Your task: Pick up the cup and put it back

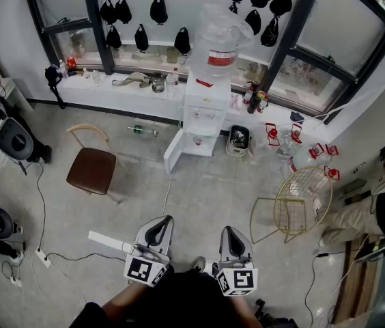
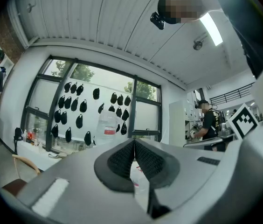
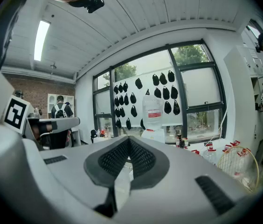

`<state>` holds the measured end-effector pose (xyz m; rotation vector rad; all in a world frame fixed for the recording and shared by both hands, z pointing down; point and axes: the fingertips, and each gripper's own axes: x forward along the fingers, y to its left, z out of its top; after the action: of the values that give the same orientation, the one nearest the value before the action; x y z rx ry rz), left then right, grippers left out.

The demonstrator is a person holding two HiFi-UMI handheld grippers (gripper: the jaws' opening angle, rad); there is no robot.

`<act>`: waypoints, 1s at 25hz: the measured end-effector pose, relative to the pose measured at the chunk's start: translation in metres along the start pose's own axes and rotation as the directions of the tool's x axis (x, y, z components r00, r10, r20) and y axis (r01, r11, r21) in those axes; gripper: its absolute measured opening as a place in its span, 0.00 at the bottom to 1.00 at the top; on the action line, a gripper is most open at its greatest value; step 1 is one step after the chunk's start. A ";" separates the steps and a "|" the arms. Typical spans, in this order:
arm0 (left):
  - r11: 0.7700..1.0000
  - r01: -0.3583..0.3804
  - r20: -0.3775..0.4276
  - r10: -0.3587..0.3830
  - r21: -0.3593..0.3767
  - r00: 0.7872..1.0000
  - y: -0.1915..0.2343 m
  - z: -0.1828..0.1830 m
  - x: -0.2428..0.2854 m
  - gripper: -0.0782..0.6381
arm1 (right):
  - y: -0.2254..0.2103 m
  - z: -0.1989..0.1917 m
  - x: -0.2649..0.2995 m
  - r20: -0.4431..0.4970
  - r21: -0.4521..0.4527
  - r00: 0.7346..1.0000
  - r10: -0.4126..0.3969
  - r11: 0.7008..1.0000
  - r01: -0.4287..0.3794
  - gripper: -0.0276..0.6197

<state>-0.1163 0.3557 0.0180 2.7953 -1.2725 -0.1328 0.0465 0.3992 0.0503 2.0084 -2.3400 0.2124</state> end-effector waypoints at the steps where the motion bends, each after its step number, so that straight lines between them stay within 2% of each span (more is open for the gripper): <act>1: 1.000 0.000 0.000 0.000 0.001 1.000 0.001 0.000 0.001 0.12 | 0.000 0.000 0.001 -0.001 0.000 1.000 0.000 1.000 0.000 0.03; 12: 1.000 0.002 -0.008 -0.002 -0.002 1.000 0.005 -0.003 0.008 0.12 | 0.000 0.000 0.009 -0.003 -0.002 1.000 0.009 1.000 -0.009 0.03; 16: 1.000 0.002 -0.011 -0.002 -0.004 1.000 0.012 -0.005 0.007 0.12 | 0.000 0.005 0.014 0.039 0.029 0.999 -0.001 1.000 0.000 0.03; 17: 1.000 0.001 -0.011 -0.001 -0.006 1.000 0.015 -0.004 0.007 0.12 | 0.002 0.006 0.016 0.048 0.041 0.999 0.005 0.999 -0.007 0.05; 18: 1.000 0.001 -0.012 -0.001 -0.008 1.000 0.017 -0.004 0.007 0.12 | 0.004 0.007 0.019 0.049 0.049 0.999 0.014 0.999 -0.016 0.20; 19: 1.000 0.002 -0.015 -0.003 -0.010 1.000 0.020 -0.005 0.006 0.12 | 0.007 0.006 0.022 0.046 0.051 0.999 0.019 0.998 -0.022 0.30; 25: 1.000 0.020 -0.033 -0.020 -0.013 0.999 0.038 -0.009 0.003 0.12 | 0.016 0.003 0.041 0.025 0.047 1.000 0.001 0.999 -0.002 0.32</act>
<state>-0.1413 0.3289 0.0307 2.7882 -1.2326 -0.0953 0.0240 0.3611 0.0513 2.0421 -2.3732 0.2457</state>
